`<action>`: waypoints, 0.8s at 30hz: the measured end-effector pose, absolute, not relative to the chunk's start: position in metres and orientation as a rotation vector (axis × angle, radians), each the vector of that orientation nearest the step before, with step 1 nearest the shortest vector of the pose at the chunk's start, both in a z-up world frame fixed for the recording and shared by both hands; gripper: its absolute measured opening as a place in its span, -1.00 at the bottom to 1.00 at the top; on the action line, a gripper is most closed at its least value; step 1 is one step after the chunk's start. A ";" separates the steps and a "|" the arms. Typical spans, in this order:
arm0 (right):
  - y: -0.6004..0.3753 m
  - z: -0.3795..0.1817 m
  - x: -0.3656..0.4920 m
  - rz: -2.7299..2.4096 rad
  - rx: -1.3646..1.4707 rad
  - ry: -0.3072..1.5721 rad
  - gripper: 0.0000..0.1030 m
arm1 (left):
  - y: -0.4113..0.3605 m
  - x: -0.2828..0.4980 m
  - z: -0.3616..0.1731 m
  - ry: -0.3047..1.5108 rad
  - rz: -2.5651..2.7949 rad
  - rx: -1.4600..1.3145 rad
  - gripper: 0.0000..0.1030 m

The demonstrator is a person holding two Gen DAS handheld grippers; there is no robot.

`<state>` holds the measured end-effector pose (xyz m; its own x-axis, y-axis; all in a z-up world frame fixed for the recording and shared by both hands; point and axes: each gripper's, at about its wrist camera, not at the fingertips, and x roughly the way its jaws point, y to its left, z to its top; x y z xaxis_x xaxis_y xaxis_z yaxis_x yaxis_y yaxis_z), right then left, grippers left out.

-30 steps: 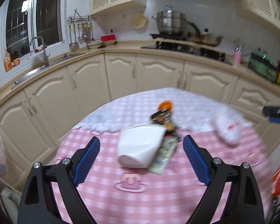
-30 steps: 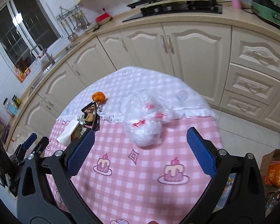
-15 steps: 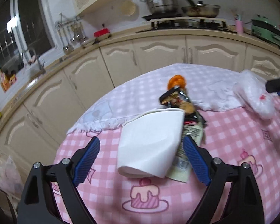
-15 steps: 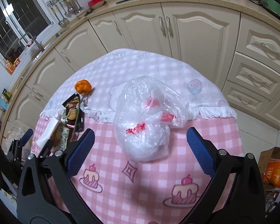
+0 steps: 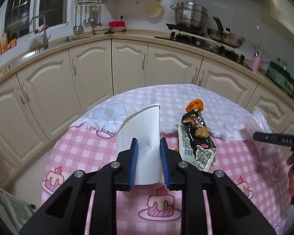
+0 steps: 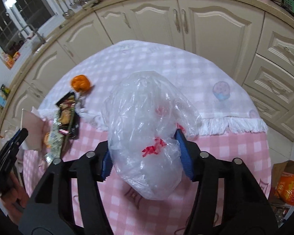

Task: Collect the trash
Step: 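Grasp the white paper cup with the left tool while the right tool grasps the clear plastic bag, then carry the cup and bag to the blue bin and open both tools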

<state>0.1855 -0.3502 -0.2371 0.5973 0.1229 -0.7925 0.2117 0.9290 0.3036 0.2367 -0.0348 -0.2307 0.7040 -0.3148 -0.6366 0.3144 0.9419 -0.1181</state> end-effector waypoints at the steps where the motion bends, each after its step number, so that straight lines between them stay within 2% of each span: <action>1: -0.350 -0.234 0.180 -0.043 0.393 0.921 0.07 | -0.031 0.237 -0.230 0.706 -0.349 -0.015 -0.61; 10: -0.348 -0.205 0.145 0.010 0.408 0.853 0.07 | -0.001 0.207 -0.213 0.669 -0.380 -0.133 -0.70; 13: -0.352 -0.196 0.135 0.023 0.414 0.828 0.07 | -0.005 0.195 -0.201 0.644 -0.415 -0.135 -0.73; 17: -0.360 -0.189 0.123 0.012 0.415 0.810 0.07 | -0.021 0.187 -0.195 0.641 -0.428 -0.091 -0.88; 19: -0.365 -0.190 0.117 0.005 0.420 0.810 0.07 | -0.028 0.184 -0.195 0.637 -0.417 -0.053 -0.86; 21: -0.369 -0.193 0.112 0.005 0.428 0.819 0.07 | -0.037 0.182 -0.194 0.660 -0.400 0.023 -0.69; 23: -0.370 -0.198 0.108 0.005 0.435 0.829 0.07 | -0.041 0.184 -0.202 0.713 -0.369 0.056 0.21; 24: -0.370 -0.200 0.106 0.006 0.438 0.832 0.07 | -0.041 0.183 -0.206 0.717 -0.356 0.067 0.33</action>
